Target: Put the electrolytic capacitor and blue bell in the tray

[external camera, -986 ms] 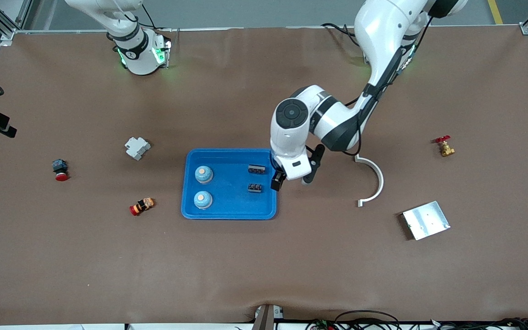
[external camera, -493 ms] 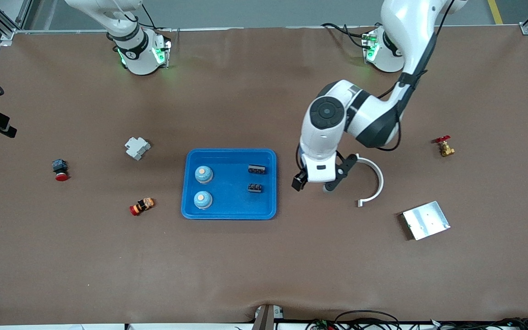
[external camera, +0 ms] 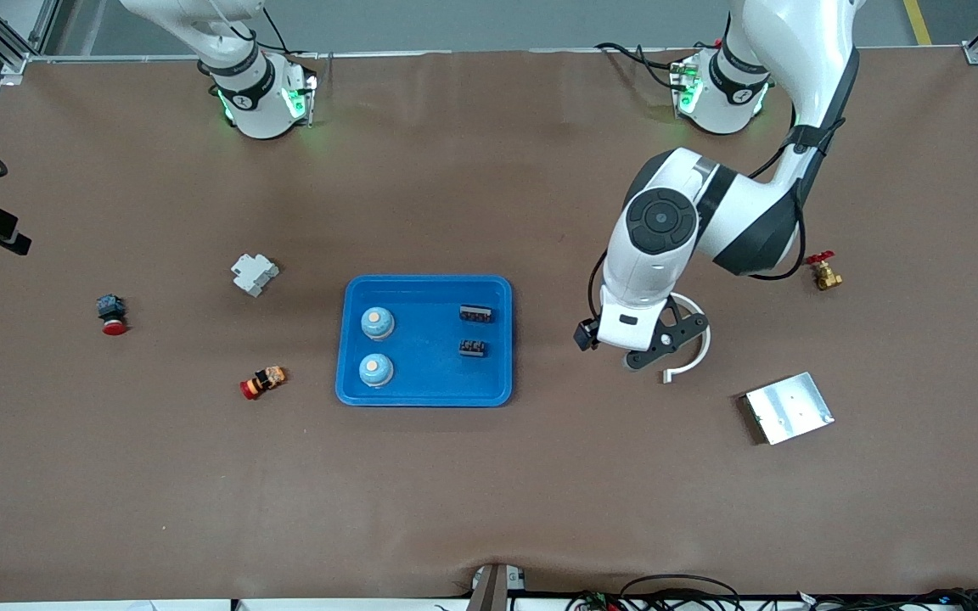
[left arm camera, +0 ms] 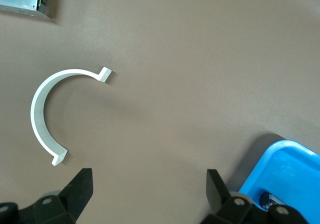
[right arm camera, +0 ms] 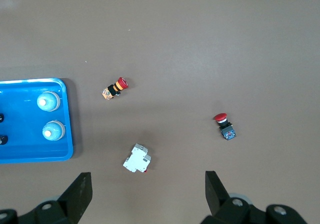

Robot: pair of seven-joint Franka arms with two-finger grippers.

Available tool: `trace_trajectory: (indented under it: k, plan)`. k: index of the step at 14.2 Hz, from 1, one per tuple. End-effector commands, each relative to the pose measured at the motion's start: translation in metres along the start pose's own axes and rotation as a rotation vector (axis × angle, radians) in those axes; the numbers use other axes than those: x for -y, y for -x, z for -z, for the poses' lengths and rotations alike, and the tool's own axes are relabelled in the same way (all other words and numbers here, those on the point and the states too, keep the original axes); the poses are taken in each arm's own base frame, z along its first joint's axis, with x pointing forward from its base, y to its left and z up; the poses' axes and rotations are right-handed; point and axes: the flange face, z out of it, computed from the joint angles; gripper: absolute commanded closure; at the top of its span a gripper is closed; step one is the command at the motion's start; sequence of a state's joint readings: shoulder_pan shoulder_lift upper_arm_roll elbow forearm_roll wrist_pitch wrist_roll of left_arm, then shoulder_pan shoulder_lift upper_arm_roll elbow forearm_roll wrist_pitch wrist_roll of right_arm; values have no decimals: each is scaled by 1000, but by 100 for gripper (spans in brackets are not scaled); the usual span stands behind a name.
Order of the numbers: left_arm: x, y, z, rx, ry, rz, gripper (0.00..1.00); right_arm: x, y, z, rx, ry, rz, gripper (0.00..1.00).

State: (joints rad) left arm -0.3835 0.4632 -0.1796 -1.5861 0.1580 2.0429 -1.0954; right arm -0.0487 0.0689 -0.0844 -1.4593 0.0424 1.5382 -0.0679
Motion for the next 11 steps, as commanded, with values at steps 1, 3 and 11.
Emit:
trace_trajectory:
  k: [1, 3, 11]
  plan:
    - [5, 5, 13, 4, -16, -130, 0, -1, 2, 2, 1, -14, -6, 0]
    - [12, -4, 18, 9, -21, -236, 0, 0, 2, 3, 1, -14, -5, 0]
    - [66, -63, 39, -11, -39, -413, 0, 0, 2, 3, 0, -13, -5, 0]
